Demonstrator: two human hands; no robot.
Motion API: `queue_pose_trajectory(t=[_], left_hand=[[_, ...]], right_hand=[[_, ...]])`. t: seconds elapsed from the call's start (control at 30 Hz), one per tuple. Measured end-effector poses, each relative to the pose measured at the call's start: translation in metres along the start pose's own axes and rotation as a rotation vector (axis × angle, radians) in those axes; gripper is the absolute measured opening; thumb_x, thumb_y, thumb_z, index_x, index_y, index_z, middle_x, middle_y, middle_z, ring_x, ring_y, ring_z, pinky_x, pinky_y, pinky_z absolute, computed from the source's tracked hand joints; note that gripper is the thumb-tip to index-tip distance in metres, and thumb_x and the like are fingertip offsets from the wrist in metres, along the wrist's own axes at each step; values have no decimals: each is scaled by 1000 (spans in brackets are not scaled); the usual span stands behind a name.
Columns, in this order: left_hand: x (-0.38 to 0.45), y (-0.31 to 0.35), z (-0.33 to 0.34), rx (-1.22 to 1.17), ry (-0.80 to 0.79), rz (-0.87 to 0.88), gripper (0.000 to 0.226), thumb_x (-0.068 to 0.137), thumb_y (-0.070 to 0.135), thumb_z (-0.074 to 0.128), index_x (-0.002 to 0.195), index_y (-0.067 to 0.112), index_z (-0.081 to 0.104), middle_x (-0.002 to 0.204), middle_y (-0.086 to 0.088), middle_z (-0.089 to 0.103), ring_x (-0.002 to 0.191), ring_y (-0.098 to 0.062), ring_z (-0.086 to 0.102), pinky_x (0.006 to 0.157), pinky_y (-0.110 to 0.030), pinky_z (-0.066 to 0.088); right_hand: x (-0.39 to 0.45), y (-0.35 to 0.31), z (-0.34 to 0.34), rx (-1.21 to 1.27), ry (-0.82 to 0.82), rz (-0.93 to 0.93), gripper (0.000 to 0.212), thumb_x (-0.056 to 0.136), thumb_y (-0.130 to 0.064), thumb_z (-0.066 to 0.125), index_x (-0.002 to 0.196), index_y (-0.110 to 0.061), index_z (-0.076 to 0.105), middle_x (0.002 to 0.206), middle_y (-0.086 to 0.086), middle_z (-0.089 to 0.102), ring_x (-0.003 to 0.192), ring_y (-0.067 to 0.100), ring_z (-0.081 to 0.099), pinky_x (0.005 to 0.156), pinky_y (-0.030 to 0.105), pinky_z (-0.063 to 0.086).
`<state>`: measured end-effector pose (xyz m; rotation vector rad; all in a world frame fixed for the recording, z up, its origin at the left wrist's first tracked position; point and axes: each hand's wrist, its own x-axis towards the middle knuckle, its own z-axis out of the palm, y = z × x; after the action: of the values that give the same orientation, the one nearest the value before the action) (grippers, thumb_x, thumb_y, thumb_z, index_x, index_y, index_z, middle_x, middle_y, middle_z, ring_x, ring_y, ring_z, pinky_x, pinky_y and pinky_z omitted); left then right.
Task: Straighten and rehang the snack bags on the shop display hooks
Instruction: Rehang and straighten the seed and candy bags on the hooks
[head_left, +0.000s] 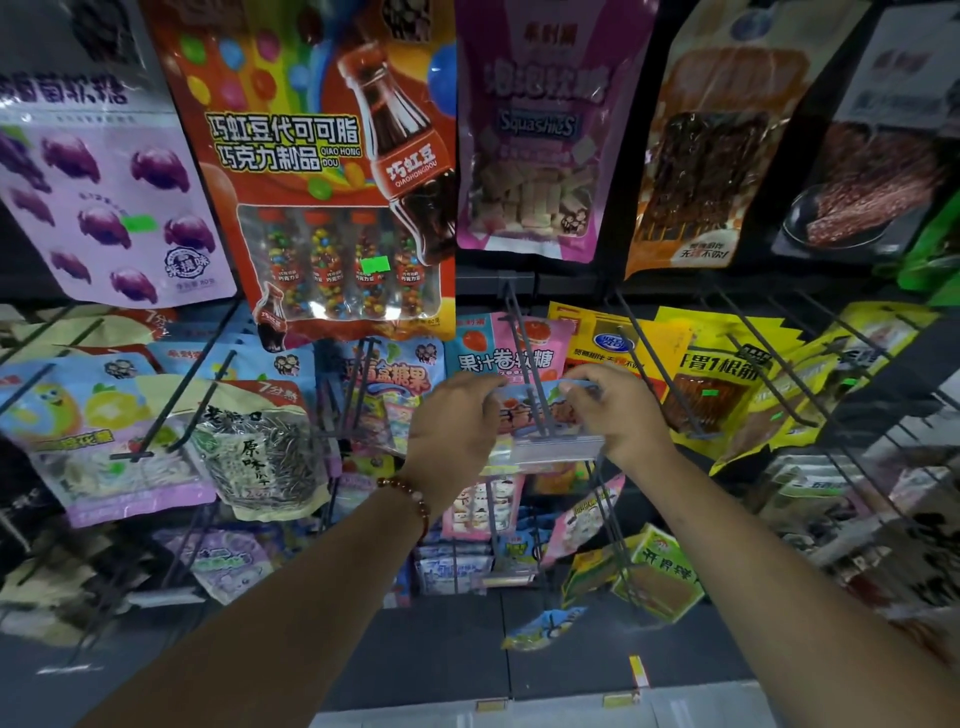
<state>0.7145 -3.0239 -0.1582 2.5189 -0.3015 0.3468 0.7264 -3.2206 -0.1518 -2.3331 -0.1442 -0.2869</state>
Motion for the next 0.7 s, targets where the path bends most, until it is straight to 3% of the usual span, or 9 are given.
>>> queue_pose_trajectory(t=[0.1, 0.2, 0.27, 0.37, 0.43, 0.53, 0.7], left_hand=[[-5, -6, 0, -35, -9, -8, 41, 103, 24, 44, 144, 21, 47, 138, -2, 52, 127, -21, 47, 104, -36, 42], [-26, -14, -5, -100, -27, -17, 54, 103, 27, 46, 154, 26, 27, 155, 1, 32, 142, -18, 30, 115, -40, 34], [-45, -17, -9, -125, -75, -52, 62, 103, 27, 47, 156, 32, 15, 162, 7, 17, 144, -21, 30, 109, -40, 42], [-74, -22, -12, -141, -108, -100, 74, 102, 30, 49, 155, 41, -1, 164, 15, 8, 122, -25, 54, 86, -38, 49], [-89, -27, -15, -108, -109, -111, 80, 101, 34, 50, 154, 42, -9, 164, 15, 2, 130, -18, 47, 88, -33, 46], [-107, -33, -22, 37, -156, -120, 77, 101, 42, 47, 153, 42, -10, 164, 13, -9, 144, -25, 31, 105, -41, 42], [-139, -49, -40, 152, -184, -199, 75, 99, 49, 44, 154, 42, -6, 164, 12, -10, 152, -20, 5, 119, -41, 23]], right_hand=[[-2, -5, -6, -56, -26, -21, 19, 95, -27, 60, 111, -19, 68, 104, -1, 56, 98, 25, 58, 85, 41, 51], [-13, -5, -11, -106, -58, -11, 42, 97, -23, 58, 138, -15, 51, 134, 8, 51, 122, 27, 50, 96, 37, 42], [-28, -1, -12, -116, -58, 27, 67, 95, -16, 60, 153, -16, 26, 153, 8, 35, 139, 25, 34, 108, 42, 36], [-57, 9, -4, -174, -61, 92, 92, 92, -22, 62, 156, -16, -4, 164, 4, 5, 150, 21, 6, 120, 40, 19], [-79, 15, 2, -216, -70, 112, 95, 94, -34, 59, 155, -15, -11, 164, 3, -9, 151, 21, -5, 122, 41, 12], [-110, 14, 11, -223, -150, 93, 92, 96, -40, 55, 155, -16, -12, 159, -3, -22, 149, 18, -15, 123, 43, 8], [-143, -11, 36, -254, -307, 0, 87, 98, -47, 46, 152, -24, -19, 153, -11, -32, 146, 13, -23, 116, 29, -6]])
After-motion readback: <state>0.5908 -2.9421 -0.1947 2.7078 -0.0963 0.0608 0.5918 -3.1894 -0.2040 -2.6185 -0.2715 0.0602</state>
